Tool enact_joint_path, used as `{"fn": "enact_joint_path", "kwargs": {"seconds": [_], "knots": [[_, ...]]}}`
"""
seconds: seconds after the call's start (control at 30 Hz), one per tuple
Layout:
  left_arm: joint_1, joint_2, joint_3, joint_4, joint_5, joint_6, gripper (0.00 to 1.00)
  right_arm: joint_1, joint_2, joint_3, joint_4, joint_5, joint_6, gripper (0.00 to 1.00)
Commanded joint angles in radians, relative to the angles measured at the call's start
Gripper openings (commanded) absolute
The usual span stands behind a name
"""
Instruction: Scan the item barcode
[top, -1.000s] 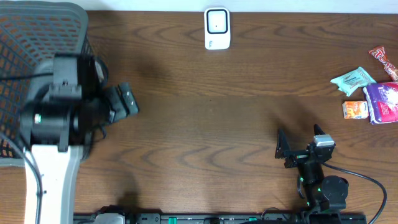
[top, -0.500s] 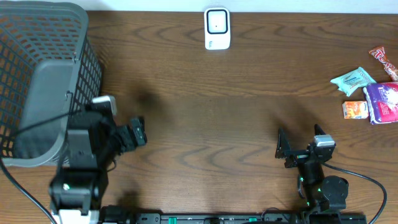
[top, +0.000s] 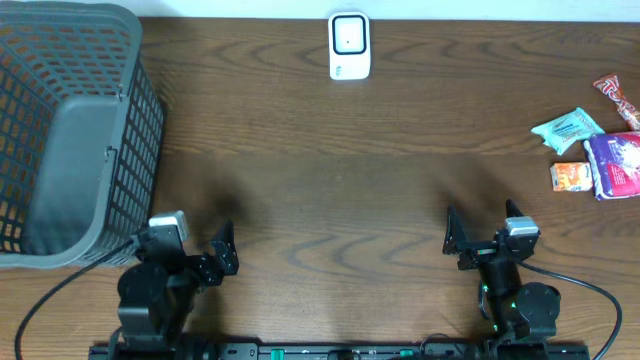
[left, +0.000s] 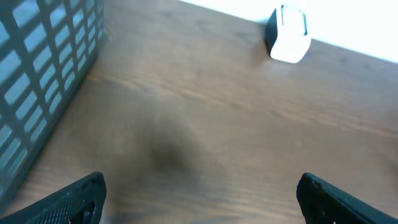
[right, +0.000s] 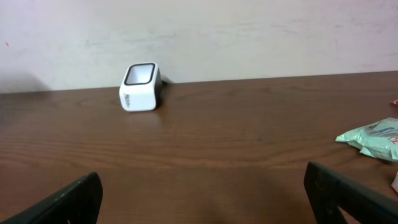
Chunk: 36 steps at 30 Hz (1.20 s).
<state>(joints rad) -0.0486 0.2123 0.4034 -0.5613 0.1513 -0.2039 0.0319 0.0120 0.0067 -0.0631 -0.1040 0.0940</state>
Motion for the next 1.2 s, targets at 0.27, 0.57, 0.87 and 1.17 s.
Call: {"fn": "enact_joint_path", "kwargs": {"seconds": [0.27,0.57,0.87,1.17], "knots": [[-0.002,-0.17,-0.213,0.321,-0.002,0.029,0.98,-0.005,-0.007,-0.001,-0.005,0.005,-0.014,0.99],[-0.002,-0.211,-0.366,0.632,-0.002,0.053,0.98,-0.005,-0.007,-0.001,-0.005,0.005,-0.014,0.99],[-0.002,-0.211,-0.399,0.675,-0.001,0.168,0.98,-0.005,-0.007,-0.001,-0.005,0.005,-0.013,0.99],[-0.002,-0.211,-0.399,0.498,-0.038,0.237,0.98,-0.005,-0.007,-0.001,-0.005,0.005,-0.014,0.99]]}}
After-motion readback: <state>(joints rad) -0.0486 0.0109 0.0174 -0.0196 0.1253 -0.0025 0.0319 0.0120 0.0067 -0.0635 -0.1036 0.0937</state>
